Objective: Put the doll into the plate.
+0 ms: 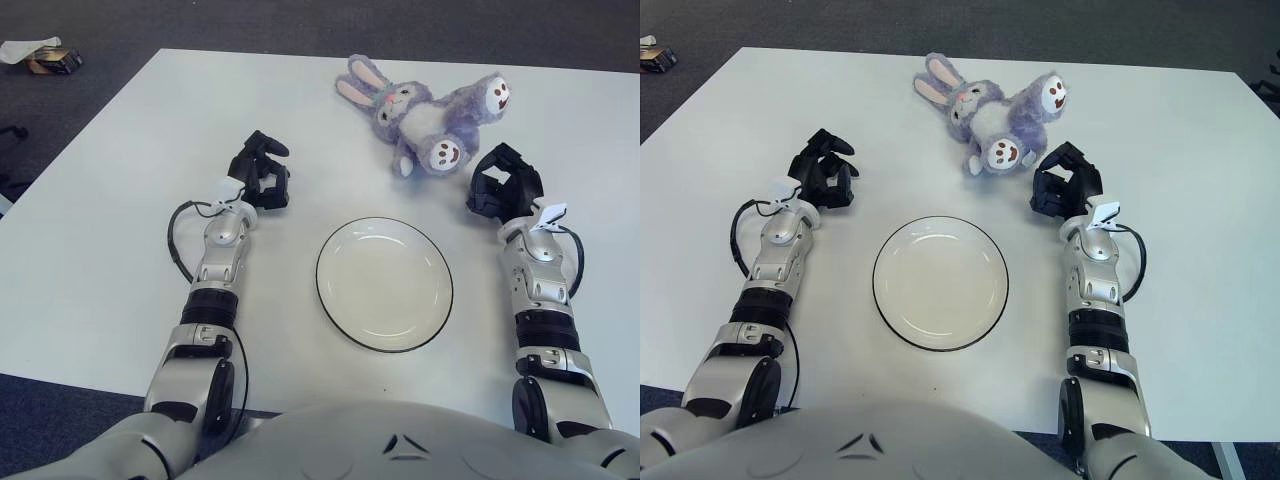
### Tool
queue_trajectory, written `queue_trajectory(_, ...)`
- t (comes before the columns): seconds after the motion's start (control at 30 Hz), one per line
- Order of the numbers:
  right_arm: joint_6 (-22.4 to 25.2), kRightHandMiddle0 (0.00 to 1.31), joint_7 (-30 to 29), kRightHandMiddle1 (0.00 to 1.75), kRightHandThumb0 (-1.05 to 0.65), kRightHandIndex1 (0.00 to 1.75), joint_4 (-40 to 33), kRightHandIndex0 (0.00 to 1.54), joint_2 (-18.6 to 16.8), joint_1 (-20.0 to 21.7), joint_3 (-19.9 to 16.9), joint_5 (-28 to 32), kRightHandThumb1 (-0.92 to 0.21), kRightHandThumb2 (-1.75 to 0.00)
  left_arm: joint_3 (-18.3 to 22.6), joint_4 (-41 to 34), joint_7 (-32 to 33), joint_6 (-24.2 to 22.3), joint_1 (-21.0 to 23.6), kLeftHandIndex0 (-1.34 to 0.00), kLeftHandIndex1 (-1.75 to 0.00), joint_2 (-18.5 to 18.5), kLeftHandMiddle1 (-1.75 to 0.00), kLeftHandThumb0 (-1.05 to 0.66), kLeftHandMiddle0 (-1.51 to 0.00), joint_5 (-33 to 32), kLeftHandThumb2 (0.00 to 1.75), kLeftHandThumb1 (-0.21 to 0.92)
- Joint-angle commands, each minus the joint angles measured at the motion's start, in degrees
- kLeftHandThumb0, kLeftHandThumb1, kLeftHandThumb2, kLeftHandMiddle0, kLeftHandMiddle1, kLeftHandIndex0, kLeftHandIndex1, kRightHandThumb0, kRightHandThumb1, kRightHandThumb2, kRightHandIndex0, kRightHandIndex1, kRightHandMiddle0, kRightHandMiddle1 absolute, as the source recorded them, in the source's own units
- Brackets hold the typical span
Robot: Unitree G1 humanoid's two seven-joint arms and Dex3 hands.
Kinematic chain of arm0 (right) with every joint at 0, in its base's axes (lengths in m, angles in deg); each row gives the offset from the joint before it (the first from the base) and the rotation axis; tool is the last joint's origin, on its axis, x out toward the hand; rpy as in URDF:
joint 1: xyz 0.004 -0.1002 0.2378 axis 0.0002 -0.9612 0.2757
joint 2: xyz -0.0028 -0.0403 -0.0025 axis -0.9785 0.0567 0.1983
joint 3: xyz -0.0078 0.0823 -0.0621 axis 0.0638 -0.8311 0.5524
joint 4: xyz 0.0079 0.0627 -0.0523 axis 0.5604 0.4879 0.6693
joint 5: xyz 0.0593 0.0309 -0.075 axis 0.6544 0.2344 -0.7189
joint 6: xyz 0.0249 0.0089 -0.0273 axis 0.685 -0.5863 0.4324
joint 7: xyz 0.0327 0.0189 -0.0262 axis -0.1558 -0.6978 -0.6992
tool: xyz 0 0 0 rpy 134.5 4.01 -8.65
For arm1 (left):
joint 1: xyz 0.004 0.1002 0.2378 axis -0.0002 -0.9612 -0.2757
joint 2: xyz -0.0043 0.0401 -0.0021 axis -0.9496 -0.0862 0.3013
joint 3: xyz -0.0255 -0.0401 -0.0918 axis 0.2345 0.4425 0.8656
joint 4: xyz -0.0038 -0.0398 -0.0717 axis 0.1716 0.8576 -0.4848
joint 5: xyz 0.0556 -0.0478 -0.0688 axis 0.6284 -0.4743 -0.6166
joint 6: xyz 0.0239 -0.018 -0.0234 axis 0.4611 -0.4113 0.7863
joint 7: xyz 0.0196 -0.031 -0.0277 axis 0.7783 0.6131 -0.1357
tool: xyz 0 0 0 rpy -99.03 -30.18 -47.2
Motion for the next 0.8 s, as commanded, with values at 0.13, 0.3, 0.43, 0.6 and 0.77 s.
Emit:
queue_trajectory(0.13,4.7,0.55,-1.8,1.75,-0.46,1.75,-4.41,1.05,-0.26,-0.45,-1.11,1.48,-0.4,-1.22,0.49,0.69,-0.04,1.5,-0.68,-0.48,-1.75,-1.12,-1.75,-0.01,-0.49,0.07,1.31,0.33)
queue_trajectory(0.3,8.3,0.54,-2.95,1.75,-0.45,1.75,-6.84,1.01,0.34,-0.16,-1.74,1.4,-0.41,-1.2,1.38,1.3,-1.92,0.23,1.64,-0.46,-1.75,-2.73,-1.75,-0.01,-0.48,-1.47,1.29,0.35)
queue_trajectory(0.43,8.56,0.54,-2.99,1.75,-0.45,1.75,-5.91,0.99,1.77,1.14,-2.62,0.97,-0.41,-1.2,1.54,1.37,-3.03,-0.03,3.09,-0.45,-1.75,-3.92,-1.75,-0.01,-0.46,-1.63,1.27,0.37)
queue_trajectory(0.6,10.05,0.55,-1.55,1.75,-0.45,1.75,-9.05,0.99,2.92,1.26,-2.59,1.54,-0.4,-1.21,1.01,1.4,-3.39,0.27,3.67,-0.44,-1.75,-4.86,-1.75,-0.01,-0.45,-0.82,1.25,0.38)
queue_trajectory(0.77,10.64,0.55,-0.55,1.75,-0.46,1.75,-11.1,0.98,3.42,0.86,-2.57,1.77,-0.39,-1.22,0.13,0.92,-3.48,0.28,4.95,-0.43,-1.75,-6.09,-1.75,-0.01,-0.44,0.53,1.24,0.4)
